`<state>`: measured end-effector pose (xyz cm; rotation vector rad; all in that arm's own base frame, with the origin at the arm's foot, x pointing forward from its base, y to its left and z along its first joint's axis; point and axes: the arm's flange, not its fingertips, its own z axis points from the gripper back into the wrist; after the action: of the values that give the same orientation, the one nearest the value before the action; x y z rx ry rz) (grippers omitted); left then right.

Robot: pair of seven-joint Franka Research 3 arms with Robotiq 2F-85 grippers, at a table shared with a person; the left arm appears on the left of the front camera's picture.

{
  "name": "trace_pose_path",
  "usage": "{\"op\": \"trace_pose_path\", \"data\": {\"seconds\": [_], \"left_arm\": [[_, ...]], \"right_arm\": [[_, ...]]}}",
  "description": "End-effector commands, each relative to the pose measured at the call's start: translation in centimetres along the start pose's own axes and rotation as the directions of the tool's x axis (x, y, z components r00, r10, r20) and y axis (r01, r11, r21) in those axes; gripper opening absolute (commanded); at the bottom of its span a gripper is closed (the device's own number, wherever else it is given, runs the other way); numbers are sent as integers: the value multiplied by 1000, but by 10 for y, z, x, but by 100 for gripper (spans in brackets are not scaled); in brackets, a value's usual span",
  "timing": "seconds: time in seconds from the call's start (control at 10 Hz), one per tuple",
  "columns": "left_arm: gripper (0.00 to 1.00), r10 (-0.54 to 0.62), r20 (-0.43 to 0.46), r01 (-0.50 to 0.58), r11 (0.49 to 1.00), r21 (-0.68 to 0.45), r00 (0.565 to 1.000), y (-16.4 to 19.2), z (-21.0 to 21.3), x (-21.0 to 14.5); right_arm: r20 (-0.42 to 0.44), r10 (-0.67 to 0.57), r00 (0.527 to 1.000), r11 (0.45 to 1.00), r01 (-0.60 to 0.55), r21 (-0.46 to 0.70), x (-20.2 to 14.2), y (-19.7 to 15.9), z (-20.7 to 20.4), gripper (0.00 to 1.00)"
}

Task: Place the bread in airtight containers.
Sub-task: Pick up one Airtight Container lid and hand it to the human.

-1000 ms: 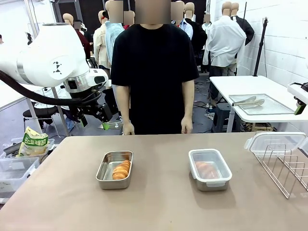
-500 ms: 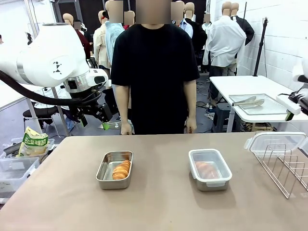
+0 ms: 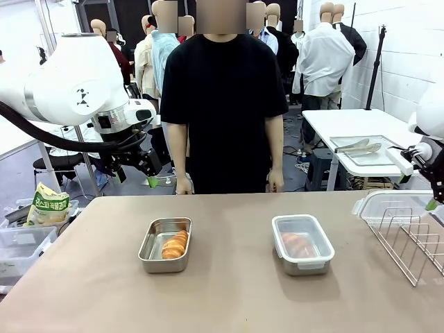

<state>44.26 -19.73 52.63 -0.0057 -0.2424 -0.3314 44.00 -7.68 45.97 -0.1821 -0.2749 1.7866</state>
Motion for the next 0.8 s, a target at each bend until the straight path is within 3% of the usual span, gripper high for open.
{"op": "trace_pose_path", "data": {"seconds": [0.0,0.7], "left_arm": [[100,16,-3,-16,1000,22,1000,0,1,0],[100,16,-3,-16,1000,22,1000,0,1,0]], "right_arm": [[10,-2,1000,999,2,-39,-9,-15,-7,100],[93,-45,995,998,41,52,-36,-57,-43,100]]}}
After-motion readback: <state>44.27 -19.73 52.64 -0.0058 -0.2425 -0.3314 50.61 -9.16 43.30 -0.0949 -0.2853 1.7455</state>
